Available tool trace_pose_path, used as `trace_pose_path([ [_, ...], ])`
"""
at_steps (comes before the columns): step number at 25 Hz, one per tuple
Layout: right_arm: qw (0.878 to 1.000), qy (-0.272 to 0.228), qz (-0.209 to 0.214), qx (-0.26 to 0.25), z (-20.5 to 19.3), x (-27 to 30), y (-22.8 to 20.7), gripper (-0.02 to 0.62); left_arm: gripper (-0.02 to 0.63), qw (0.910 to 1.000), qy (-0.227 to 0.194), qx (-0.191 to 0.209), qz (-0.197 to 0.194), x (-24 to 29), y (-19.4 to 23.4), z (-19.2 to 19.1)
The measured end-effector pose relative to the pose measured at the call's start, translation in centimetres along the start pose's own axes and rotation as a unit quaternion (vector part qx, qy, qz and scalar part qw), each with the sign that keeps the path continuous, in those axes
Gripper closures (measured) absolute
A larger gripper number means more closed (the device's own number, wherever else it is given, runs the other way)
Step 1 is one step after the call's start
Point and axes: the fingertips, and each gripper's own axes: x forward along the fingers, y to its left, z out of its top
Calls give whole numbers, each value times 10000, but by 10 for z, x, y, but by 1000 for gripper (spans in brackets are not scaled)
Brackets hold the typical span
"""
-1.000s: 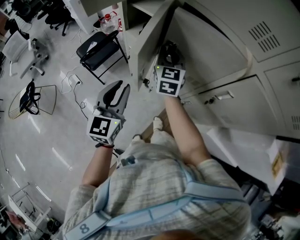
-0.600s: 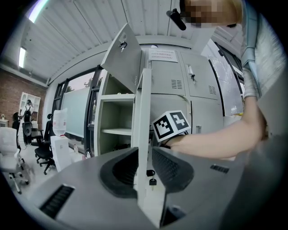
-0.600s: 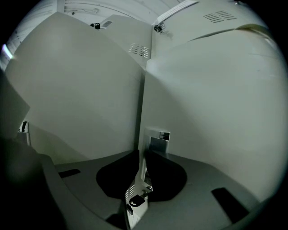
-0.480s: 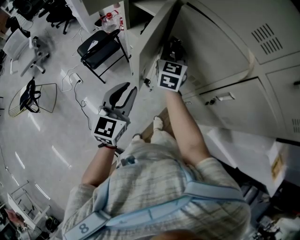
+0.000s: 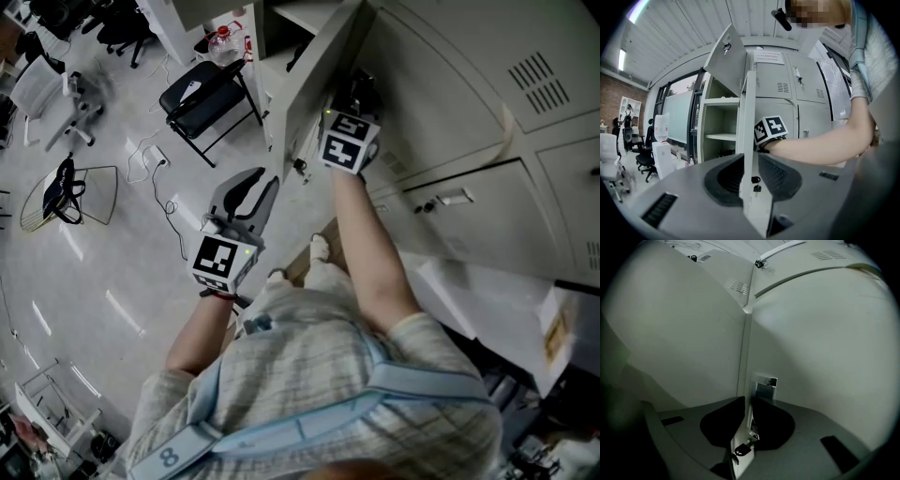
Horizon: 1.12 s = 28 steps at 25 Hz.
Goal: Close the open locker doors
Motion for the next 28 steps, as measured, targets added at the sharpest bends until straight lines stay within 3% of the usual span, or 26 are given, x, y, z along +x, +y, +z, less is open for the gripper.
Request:
trace_pose_path([
  [13, 9998, 48, -214, 30, 1, 5, -5, 560, 512, 10000, -14, -11, 28, -3, 3, -2],
  [23, 9995, 189, -136, 232, -2, -5, 2, 560, 512, 10000, -47, -10, 2, -2, -1, -3],
  [28, 9980, 305, -307, 451, -16, -14, -12, 560, 512, 10000, -39, 0, -7, -7, -3, -4],
])
